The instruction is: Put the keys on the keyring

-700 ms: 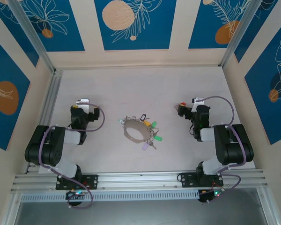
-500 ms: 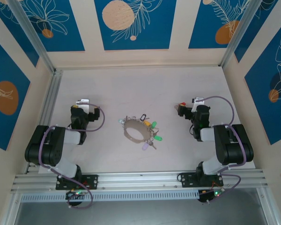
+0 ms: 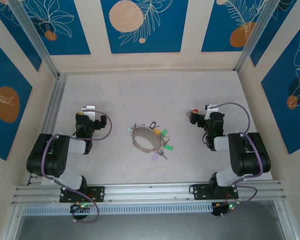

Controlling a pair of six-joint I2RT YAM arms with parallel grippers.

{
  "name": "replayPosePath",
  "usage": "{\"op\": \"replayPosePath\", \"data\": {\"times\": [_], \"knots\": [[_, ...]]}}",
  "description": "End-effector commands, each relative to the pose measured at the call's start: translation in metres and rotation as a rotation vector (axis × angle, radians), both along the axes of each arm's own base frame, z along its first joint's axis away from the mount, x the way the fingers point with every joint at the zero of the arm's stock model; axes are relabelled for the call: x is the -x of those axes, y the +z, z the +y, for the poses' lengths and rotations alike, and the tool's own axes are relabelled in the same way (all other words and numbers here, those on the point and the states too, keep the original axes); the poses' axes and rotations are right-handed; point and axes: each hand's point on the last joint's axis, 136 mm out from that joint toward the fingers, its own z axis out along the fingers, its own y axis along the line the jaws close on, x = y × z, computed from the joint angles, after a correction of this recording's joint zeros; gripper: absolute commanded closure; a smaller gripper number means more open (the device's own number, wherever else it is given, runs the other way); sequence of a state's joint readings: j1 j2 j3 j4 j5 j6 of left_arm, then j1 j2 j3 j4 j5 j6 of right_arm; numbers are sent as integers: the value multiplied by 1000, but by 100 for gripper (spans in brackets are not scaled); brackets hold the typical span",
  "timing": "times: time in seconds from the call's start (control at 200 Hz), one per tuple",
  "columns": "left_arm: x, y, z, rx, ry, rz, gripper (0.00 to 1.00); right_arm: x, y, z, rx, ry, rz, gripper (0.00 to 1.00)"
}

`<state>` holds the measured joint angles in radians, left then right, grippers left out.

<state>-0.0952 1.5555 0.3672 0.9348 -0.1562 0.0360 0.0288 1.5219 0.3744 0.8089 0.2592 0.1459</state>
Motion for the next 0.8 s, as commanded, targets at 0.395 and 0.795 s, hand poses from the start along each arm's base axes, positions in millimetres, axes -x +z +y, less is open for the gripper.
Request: {"op": "replayPosePath", "data": {"times": [0.395,0.795], "knots": [[21,73,-6,78,201,145,0,11,71,58,-42,88,201,1],[73,45,-148,495,-337,603,0,53,77,227,-44,799,394,4]]}}
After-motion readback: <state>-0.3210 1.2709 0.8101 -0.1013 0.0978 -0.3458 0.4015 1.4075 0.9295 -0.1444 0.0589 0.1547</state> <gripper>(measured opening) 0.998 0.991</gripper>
